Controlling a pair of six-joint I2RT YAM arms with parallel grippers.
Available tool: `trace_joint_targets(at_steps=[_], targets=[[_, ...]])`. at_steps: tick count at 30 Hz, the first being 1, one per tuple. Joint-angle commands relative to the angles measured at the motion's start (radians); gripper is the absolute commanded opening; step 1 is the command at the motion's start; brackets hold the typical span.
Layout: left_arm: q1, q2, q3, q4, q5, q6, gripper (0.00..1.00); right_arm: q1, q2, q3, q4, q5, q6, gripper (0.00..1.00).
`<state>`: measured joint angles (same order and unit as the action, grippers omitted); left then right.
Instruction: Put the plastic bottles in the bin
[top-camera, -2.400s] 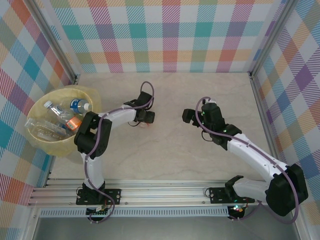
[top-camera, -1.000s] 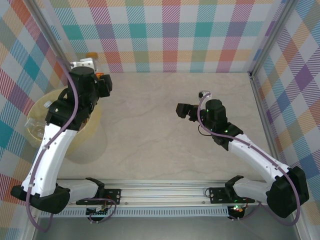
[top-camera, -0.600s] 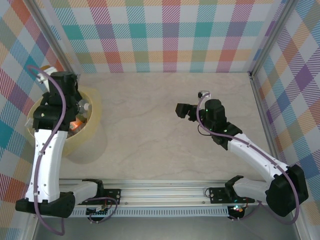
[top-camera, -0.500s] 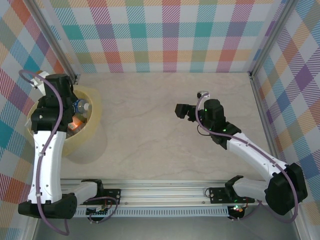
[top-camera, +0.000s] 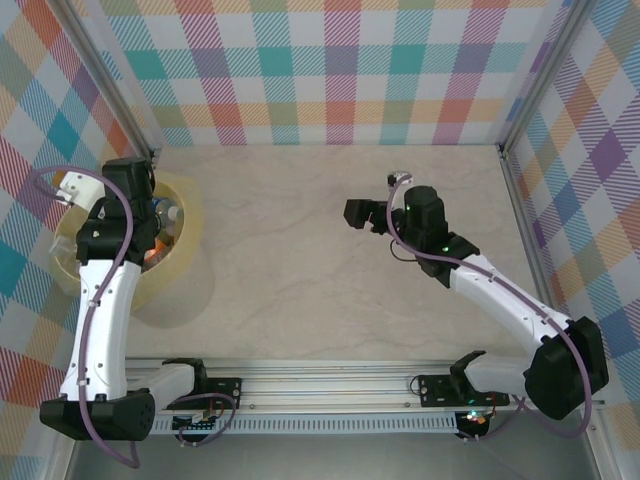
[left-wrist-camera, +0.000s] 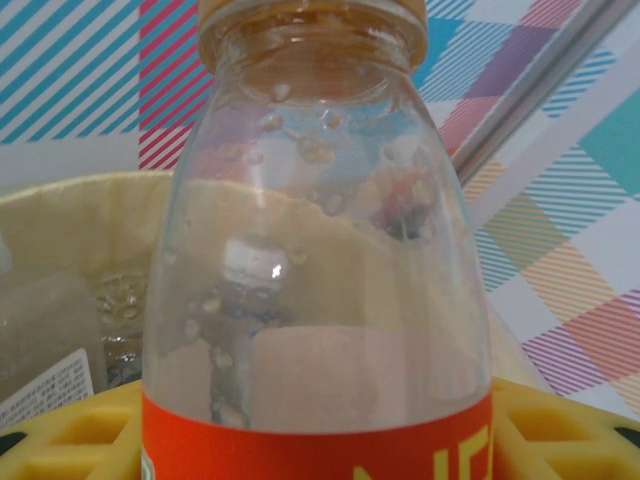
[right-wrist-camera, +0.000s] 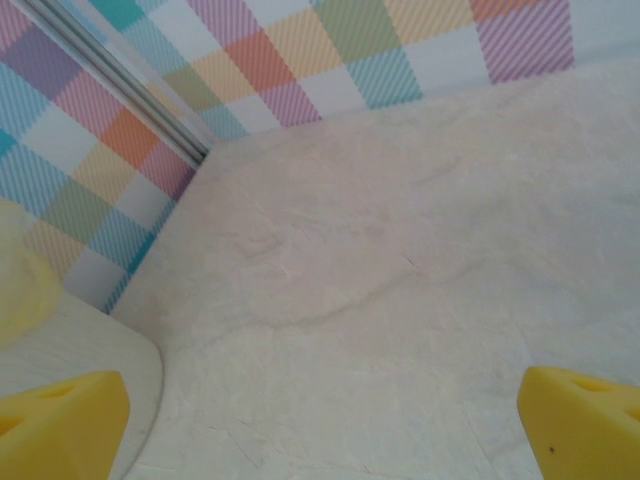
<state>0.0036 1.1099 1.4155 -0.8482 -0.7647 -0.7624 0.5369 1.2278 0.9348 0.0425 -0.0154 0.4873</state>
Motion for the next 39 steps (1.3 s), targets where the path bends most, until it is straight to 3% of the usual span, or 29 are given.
trace_joint_targets(at_steps=[1, 4, 14, 18, 26, 34, 39], targets=[[0.013, -0.04, -0.022, -0.013, -0.056, -0.086, 0.48, -0.002, -0.003, 0.026, 0.002, -0.028, -0.004, 1.0], [0.022, -0.037, -0.017, -0.027, -0.031, -0.086, 0.53, -0.002, -0.021, 0.004, 0.005, -0.026, 0.016, 1.0], [0.022, -0.02, 0.07, -0.046, 0.151, -0.051, 0.9, -0.002, -0.105, -0.084, 0.01, 0.048, 0.008, 1.0], [0.022, -0.033, 0.098, -0.034, 0.204, -0.037, 1.0, -0.002, -0.108, -0.107, 0.026, 0.059, 0.01, 1.0], [0.023, -0.032, 0.126, 0.006, 0.275, -0.019, 1.0, -0.002, -0.089, -0.114, 0.039, 0.063, -0.001, 1.0], [0.082, 0.126, 0.328, -0.02, 0.347, 0.172, 1.0, -0.002, -0.083, -0.115, 0.028, 0.075, 0.004, 1.0], [0.21, 0.26, 0.389, -0.043, 0.59, 0.215, 1.0, -0.002, -0.079, -0.117, 0.025, 0.077, 0.017, 1.0]])
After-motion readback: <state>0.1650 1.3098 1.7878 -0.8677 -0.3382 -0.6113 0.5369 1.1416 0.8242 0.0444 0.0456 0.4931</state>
